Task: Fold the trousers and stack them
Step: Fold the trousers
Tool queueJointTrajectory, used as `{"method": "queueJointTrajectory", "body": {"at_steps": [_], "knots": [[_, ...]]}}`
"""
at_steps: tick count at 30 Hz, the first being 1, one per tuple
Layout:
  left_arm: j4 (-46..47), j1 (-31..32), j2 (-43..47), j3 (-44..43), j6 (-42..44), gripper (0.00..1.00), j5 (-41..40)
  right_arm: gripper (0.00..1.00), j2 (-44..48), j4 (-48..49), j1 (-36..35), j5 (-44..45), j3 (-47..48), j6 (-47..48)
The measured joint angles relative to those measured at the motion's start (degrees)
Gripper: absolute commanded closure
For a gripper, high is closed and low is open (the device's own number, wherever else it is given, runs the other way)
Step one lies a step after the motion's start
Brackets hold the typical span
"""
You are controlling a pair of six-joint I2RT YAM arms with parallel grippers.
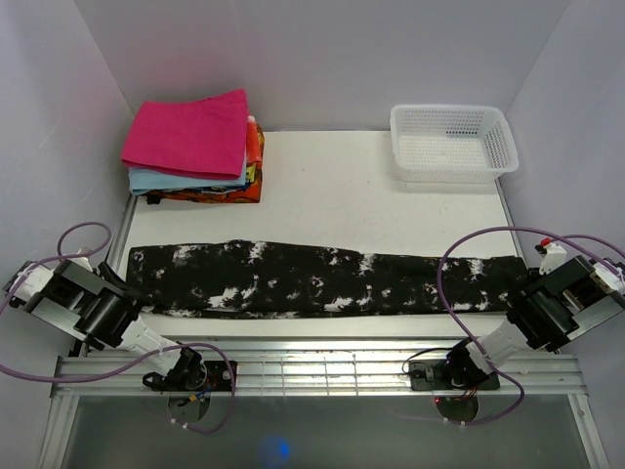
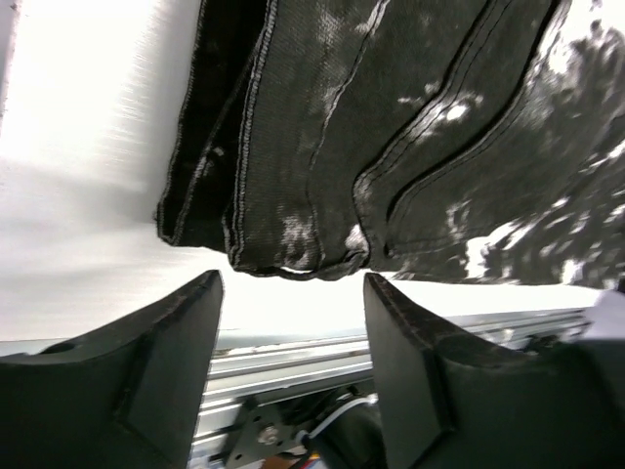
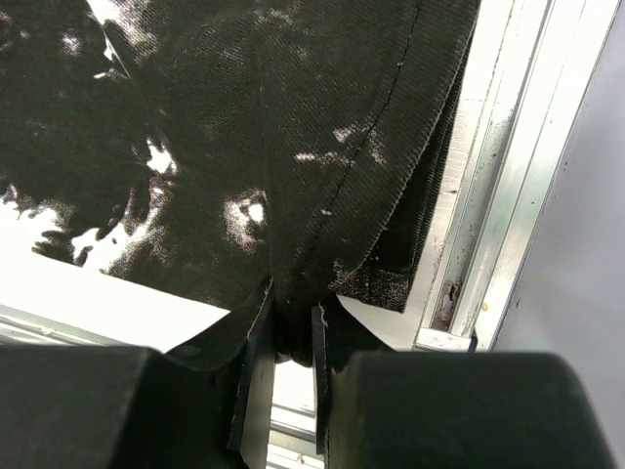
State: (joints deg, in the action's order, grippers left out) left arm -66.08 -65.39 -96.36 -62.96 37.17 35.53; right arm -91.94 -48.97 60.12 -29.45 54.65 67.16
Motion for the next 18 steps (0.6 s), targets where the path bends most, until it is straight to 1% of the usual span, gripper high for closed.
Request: {"method": "queueJointTrajectory", "body": {"at_steps": [1,3,4,8,10,11,13,14,16,17,18], "knots": [[0.13,-0.04,-0.15,-0.02,-0.83,0.35,0.17,0.92,-0.02,0.00,0.00,0.00,0.00,-0.02],[0.15,-0.07,-0.90,-0.09,-2.34,0.37,0.81,0.92,-0.07,-0.15,0.02,0.00,0.11,-0.02],[0.17,-0.07,-1.51,-0.09,-3.02,0.40,1.09,0.92,-0.09,-0.24,0.02,0.00,0.17,-0.02],[0.39,-0.11,-4.31,-0.09,-5.49,0.42,2.23,0.92,-0.31,-0.55,0.09,-0.04,0.42,-0.04],[0.59,-0.13,-5.11,-0.09,-6.45,0.45,2.67,0.92,-0.33,-0.63,0.09,-0.04,0.50,-0.04],[0.63,-0.13,-5.35,-0.09,-6.82,0.54,2.73,0.92,-0.39,-0.83,0.09,-0.04,0.63,-0.04],[0.83,-0.13,-5.51,-0.09,-7.56,0.62,2.84,0.92,-0.48,-1.03,0.13,-0.04,0.76,-0.04],[0.83,-0.13,-5.51,-0.09,-7.78,0.74,2.91,0.92,-0.50,-1.14,0.13,-0.04,0.83,-0.04],[0.70,-0.13,-5.51,-0.22,-8.15,0.87,3.30,0.92,-0.66,-1.66,0.13,-0.07,1.11,-0.07],[0.42,-0.13,-5.51,-0.37,-8.31,1.00,3.63,0.92,-0.79,-2.12,0.17,-0.15,1.42,-0.11],[-0.07,-0.13,-5.51,-0.74,-8.37,1.00,4.02,0.92,-1.03,-2.69,0.20,-0.39,1.84,-0.22]]}}
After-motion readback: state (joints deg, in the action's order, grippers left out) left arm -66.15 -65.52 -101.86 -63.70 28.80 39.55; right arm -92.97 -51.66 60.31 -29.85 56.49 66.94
